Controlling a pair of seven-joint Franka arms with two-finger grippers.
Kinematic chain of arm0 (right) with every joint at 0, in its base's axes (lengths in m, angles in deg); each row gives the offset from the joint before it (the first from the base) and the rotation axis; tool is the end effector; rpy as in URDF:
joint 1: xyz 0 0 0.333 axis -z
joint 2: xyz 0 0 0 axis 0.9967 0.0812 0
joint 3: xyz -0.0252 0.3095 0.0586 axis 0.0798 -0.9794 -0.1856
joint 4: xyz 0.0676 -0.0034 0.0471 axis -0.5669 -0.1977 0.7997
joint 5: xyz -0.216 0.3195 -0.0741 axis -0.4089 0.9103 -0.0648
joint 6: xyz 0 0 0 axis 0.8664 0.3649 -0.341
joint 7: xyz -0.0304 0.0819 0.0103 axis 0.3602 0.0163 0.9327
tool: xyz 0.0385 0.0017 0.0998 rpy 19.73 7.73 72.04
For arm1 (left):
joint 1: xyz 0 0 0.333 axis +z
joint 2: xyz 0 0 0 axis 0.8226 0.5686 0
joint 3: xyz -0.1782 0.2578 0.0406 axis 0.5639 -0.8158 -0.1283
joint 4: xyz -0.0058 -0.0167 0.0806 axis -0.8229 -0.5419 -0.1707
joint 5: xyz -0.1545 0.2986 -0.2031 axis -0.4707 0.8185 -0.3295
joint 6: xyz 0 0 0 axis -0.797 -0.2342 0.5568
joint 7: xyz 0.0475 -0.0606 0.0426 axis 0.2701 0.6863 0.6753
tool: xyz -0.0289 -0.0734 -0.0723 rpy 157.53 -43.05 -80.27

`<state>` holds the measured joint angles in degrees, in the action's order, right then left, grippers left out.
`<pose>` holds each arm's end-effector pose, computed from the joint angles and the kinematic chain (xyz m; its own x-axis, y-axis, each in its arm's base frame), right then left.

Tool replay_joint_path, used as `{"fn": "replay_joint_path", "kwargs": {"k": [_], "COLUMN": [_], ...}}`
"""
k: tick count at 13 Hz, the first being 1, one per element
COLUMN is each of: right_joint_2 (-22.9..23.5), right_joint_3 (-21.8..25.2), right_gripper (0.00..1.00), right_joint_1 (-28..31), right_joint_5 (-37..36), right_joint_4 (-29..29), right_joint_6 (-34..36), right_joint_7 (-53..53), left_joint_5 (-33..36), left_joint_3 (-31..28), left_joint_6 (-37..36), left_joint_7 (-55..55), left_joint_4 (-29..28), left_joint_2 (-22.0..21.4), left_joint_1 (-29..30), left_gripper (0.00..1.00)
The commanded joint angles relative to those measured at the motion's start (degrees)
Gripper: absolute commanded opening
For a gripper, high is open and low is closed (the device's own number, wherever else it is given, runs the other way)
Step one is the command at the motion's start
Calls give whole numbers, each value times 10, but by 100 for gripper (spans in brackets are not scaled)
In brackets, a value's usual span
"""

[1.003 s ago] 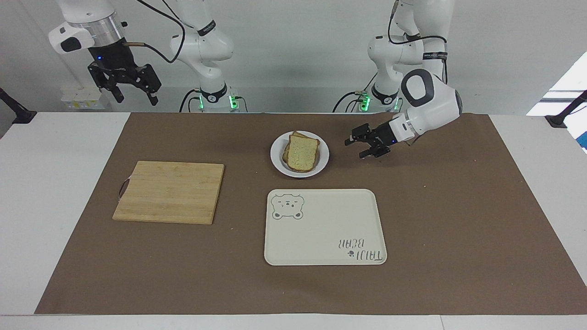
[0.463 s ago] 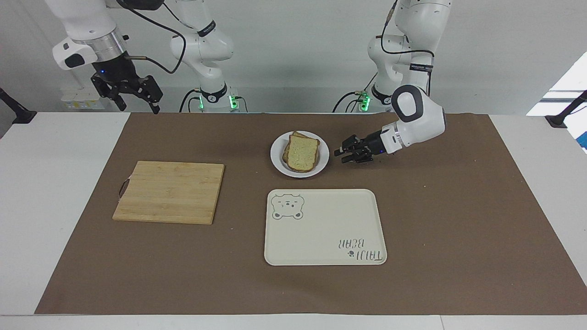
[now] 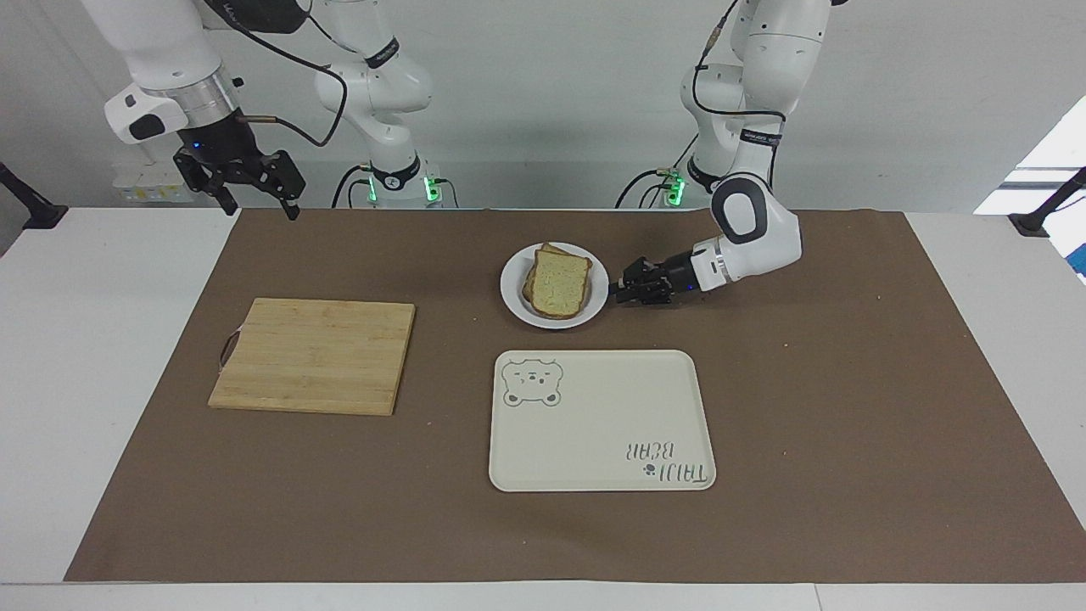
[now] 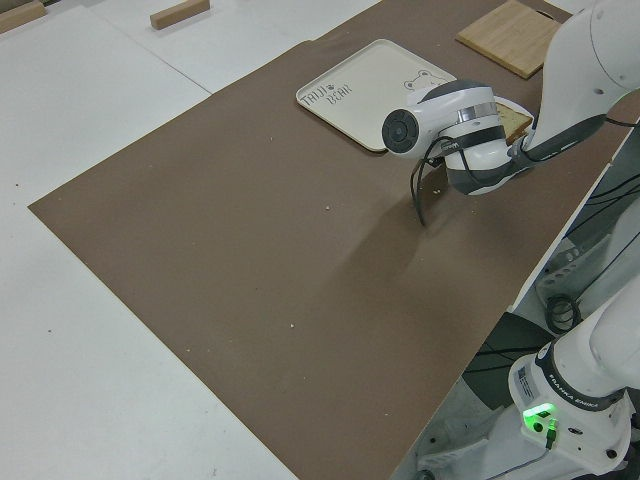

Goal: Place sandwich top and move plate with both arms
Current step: 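Grip the white plate rim with the left gripper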

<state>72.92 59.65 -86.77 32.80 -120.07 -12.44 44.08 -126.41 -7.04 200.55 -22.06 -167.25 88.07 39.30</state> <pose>0.5200 -0.0378 0.6378 0.9922 -0.1205 0.0314 -0.1204 -0.9927 -0.0033 0.4263 -0.1905 0.2562 0.9940 -0.1095 -0.0047 -0.0537 -0.5240 0.8500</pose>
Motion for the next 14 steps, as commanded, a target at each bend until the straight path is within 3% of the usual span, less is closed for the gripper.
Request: {"fn": "replay_joint_path", "kwargs": {"k": [1,14], "right_joint_2": [-1,-18], "right_joint_3": [-9,-10], "right_gripper": [100,100], "right_joint_1": [-2,-2], "right_joint_5": [-44,0], "right_joint_4": [40,35], "right_joint_6": [33,54], "right_joint_7": [-15,-13], "left_joint_5": [-41,-70], "left_joint_3": [-8,-8], "left_joint_6": [13,50], "left_joint_7": [-35,-43], "left_joint_4": [-18,-20], "left_joint_2": [-2,9], "left_joint_1": [-22,-68], "left_gripper": [25,25]}}
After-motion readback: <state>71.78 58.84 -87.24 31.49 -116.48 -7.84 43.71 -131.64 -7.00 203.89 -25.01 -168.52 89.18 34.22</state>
